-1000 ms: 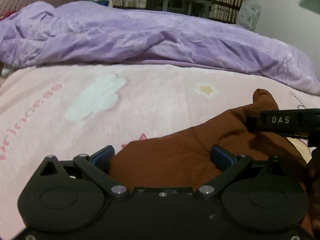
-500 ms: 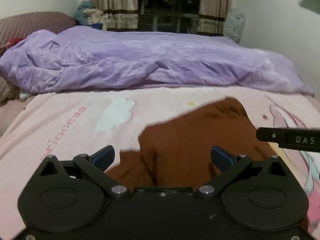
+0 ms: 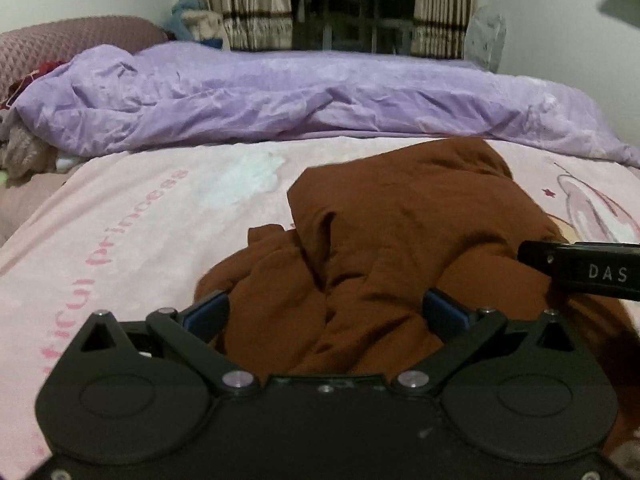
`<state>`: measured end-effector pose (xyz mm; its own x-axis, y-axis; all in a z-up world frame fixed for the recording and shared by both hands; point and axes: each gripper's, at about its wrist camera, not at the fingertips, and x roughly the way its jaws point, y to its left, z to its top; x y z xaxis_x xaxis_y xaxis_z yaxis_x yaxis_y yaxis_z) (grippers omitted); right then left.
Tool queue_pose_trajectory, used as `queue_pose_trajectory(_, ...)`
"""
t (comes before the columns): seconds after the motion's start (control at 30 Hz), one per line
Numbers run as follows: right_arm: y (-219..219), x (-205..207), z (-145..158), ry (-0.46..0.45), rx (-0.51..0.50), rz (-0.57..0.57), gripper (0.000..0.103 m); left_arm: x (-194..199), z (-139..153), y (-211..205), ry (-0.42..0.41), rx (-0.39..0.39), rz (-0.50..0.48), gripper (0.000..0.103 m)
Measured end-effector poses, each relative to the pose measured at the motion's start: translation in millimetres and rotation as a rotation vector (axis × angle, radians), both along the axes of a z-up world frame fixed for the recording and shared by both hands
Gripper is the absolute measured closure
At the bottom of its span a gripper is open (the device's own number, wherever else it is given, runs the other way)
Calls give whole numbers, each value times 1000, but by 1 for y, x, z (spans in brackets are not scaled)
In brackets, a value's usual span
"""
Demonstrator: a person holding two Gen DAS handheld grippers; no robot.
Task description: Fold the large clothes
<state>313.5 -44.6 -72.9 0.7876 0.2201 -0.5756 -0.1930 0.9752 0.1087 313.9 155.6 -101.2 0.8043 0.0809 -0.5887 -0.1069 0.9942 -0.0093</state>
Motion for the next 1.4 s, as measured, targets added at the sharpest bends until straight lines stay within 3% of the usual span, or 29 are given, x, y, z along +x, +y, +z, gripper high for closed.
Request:
queue_pose_trajectory(0.13,-8,-24,23,3,-13,14,27,-24,36,-3,1,-5,-27,0)
queue_pose_trajectory(0.23,-11,-43,30,-7,-14,36,26,-44,47,-12,-22,-10,-68,0)
queue_pose_trajectory(0.33,-9,-53,18,24,-4,75,27,-52,34,-24,-2,7,-97,0)
queue_pose_trajectory(0.43,0,-47,-18,65,-25,85,25,-34,-8,-25,128,17,-72,0)
queue_pose_trajectory(0.47,3,-45,-30,46,-49,73,20,-29,-21,-22,131,-12,-72,0)
queue_pose_trajectory(0.53,-5,-37,-43,42,21,15,8,-27,-29,-15,106,-48,-62,0)
queue_pose_trajectory(0.6,-13,-37,-34,62,41,28,7,-29,-21,-16,108,-52,-52,0)
queue_pose_trajectory(0.73,-24,-46,-13,89,68,33,11,-38,-3,-22,101,-25,-55,0)
queue_pose_trajectory(0.93,-32,-69,10,62,53,48,33,-69,27,-17,43,33,-19,0)
queue_pose_trajectory(1.03,-31,-75,10,68,7,59,35,-75,21,-12,50,44,-4,0)
queue_pose_trajectory(1.13,-31,-66,-10,119,13,74,37,-58,-16,-14,156,53,-5,0)
queue_pose_trajectory(1.2,-33,-60,-28,113,29,56,30,-56,-34,-14,140,29,3,0)
queue_pose_trajectory(1.3,-37,-64,-24,108,54,55,27,-60,-24,-14,128,30,12,0)
queue_pose_trajectory(1.4,-44,-75,-5,111,72,68,35,-73,0,-15,111,65,-3,0)
